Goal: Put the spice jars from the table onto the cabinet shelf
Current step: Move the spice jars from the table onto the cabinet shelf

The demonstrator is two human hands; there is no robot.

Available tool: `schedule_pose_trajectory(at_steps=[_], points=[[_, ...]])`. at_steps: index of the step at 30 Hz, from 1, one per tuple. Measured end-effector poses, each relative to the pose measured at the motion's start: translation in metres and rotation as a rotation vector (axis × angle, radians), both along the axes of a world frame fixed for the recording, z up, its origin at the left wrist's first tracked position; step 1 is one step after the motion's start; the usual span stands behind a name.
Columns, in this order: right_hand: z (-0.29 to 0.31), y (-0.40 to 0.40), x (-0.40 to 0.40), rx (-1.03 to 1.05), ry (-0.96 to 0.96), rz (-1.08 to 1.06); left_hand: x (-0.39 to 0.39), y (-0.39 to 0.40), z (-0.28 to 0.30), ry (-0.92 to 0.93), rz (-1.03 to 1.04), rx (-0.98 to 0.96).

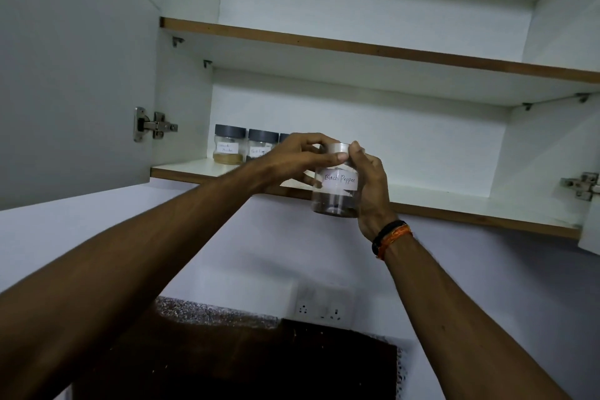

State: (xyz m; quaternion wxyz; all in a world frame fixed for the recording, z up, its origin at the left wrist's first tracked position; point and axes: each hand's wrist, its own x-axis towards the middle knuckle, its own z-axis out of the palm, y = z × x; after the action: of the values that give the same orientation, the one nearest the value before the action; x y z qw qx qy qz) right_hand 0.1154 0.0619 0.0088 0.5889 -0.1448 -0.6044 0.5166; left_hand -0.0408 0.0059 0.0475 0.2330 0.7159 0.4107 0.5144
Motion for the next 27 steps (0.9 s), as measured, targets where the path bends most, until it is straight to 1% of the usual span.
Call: schedule_pose_trajectory(at_steps=[4,9,11,13,15,16,19,21,25,27], points=[[0.017,0.005,0.005,0.114,-0.039,-0.030,0.004,0.008,0.017,-0.023,0.005,0.020],[0.027,0.021,0.007,0.050,0.016,-0.105,0.007,0.019,0.036,-0.025,0.044,0.079],[0.026,0.032,0.011,0.050,0.023,-0.199,0.006,0.023,0.043,-0.030,0.055,0.097],[0.023,0.044,0.014,0.035,-0.020,-0.365,0.004,0.029,0.048,-0.023,0.081,0.105],[0.018,0.055,0.018,0.051,-0.129,-0.563,-0.001,0.037,0.052,-0.015,0.109,0.096],[0.014,0.062,0.020,0.091,-0.200,-0.647,-0.004,0.042,0.053,-0.016,0.118,0.088],[0.001,0.081,0.025,0.284,-0.477,-0.862,-0.013,0.058,0.053,-0.021,0.150,0.073],[-0.005,0.091,0.026,0.386,-0.635,-0.963,-0.019,0.071,0.052,-0.027,0.170,0.069],[-0.013,0.100,0.020,0.497,-0.826,-1.125,-0.027,0.094,0.048,-0.036,0.186,0.045],[-0.016,0.101,0.016,0.511,-0.851,-1.219,-0.028,0.106,0.045,-0.020,0.202,0.033]])
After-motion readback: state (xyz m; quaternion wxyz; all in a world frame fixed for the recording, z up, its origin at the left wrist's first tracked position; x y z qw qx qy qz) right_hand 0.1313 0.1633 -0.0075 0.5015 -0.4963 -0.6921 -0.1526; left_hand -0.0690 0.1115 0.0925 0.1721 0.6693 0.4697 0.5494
